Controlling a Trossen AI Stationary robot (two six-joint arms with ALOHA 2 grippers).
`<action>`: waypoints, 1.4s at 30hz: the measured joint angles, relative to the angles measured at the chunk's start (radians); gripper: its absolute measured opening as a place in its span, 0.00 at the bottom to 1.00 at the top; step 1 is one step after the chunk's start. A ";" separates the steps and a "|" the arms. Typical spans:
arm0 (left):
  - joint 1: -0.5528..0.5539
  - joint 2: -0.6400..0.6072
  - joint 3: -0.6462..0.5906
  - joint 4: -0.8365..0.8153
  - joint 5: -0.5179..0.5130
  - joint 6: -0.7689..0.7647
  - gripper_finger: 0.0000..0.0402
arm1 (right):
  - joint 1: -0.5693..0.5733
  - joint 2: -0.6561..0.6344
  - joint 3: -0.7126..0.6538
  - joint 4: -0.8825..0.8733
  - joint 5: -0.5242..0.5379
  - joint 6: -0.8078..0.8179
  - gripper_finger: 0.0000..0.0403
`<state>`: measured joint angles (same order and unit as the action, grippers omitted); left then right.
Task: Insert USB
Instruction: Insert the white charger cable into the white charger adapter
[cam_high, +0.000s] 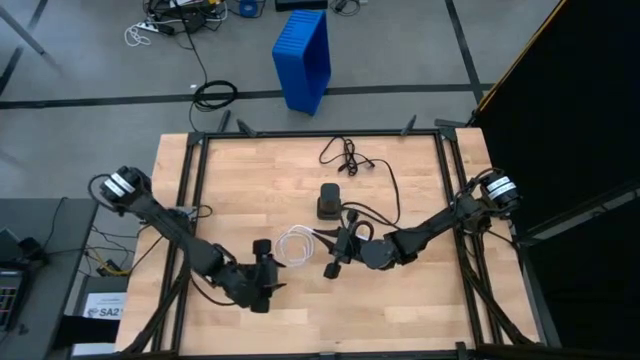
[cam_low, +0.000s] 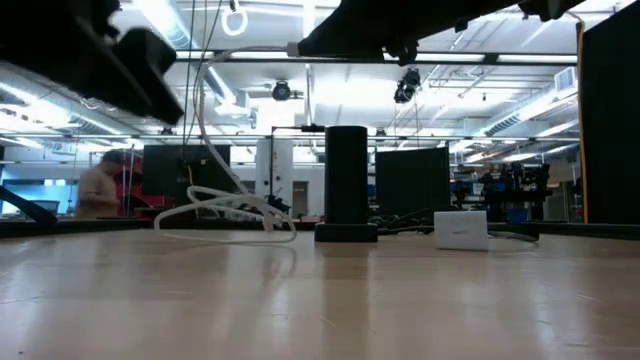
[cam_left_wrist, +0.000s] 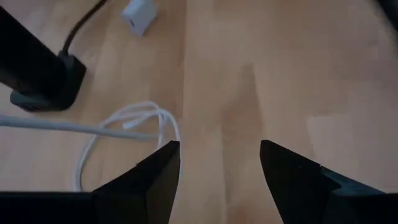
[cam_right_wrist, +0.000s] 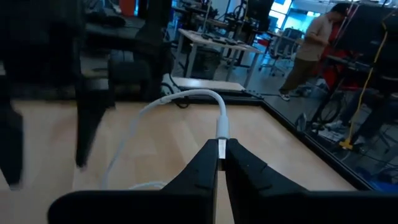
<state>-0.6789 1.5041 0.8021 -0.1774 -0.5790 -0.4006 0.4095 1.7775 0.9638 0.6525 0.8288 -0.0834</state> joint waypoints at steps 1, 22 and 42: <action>0.003 0.015 0.000 -0.002 -0.001 0.001 0.52 | 0.000 0.000 0.000 -0.003 0.000 0.000 0.00; 0.057 0.092 0.000 -0.100 0.018 -0.133 0.52 | -0.001 0.001 0.000 -0.002 -0.015 -0.012 0.00; 0.188 0.213 0.001 0.057 0.071 -0.023 0.49 | -0.005 0.002 0.000 0.011 -0.047 -0.005 0.00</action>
<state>-0.4913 1.7170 0.8028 -0.1204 -0.5085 -0.4232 0.4042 1.7790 0.9642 0.6639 0.7818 -0.0886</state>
